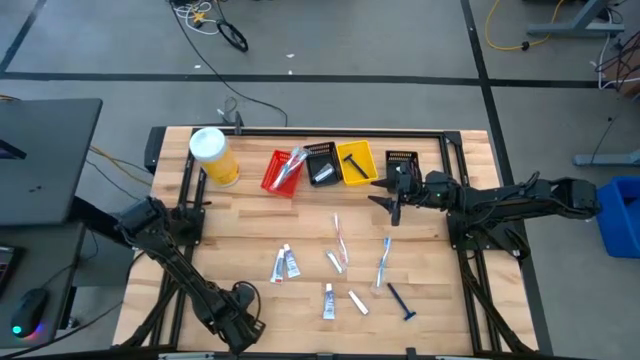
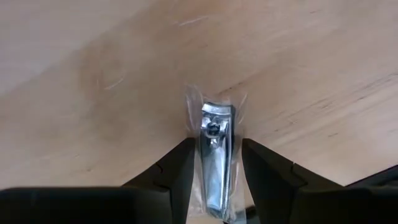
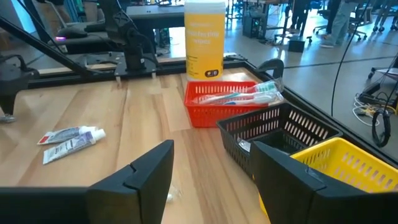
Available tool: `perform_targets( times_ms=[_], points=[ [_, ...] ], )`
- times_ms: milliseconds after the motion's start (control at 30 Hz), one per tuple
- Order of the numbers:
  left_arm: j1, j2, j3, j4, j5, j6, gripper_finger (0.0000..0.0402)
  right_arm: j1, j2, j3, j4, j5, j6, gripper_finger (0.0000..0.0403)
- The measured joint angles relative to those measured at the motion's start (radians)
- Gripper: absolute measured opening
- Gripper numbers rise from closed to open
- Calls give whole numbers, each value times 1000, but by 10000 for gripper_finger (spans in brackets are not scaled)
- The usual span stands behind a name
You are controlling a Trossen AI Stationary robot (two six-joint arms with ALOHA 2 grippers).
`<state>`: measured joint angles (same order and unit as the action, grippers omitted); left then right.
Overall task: Pick & Place Travel size toiletries
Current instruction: Put the silver nail cutter into the left black bin
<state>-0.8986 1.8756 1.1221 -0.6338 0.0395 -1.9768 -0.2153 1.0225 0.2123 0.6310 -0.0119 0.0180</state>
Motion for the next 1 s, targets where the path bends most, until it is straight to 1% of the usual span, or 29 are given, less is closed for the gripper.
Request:
perform_targets(
  times_ms=[67, 133, 267, 367, 467, 567, 667, 767, 900, 933, 1000],
  points=[
    [0, 1, 0, -3, 1, -7, 143, 0, 0, 0, 0, 0, 0, 221],
    [0, 1, -1, -7, 2, -14, 132, 0, 0, 0, 1, 0, -1, 224],
    [0, 1, -2, -14, 4, -30, 95, 0, 0, 0, 1, 0, -3, 229],
    [3, 2, -2, -9, -34, -36, 72, 0, 0, 0, 0, 0, -3, 233],
    [11, 3, -2, -3, -72, -36, 66, 0, 0, 0, 1, -1, -3, 236],
    [31, 4, -3, 1, -136, -18, 76, 0, 0, 0, 1, -1, -4, 238],
    [64, 6, -3, 9, -211, 50, 78, 0, 0, 0, 1, -1, -4, 237],
    [113, 9, 26, -22, -264, 149, 66, 0, 0, 0, 1, -25, -3, 231],
    [184, 15, 99, -101, -412, 314, 61, 0, 0, 0, 1, -52, 1, 223],
    [206, 14, 123, -122, -430, 353, 63, 0, 0, 0, 1, -52, 1, 221],
    [251, 13, 166, -181, -433, 421, 70, 0, 0, 0, 1, -52, 1, 219]
  ],
)
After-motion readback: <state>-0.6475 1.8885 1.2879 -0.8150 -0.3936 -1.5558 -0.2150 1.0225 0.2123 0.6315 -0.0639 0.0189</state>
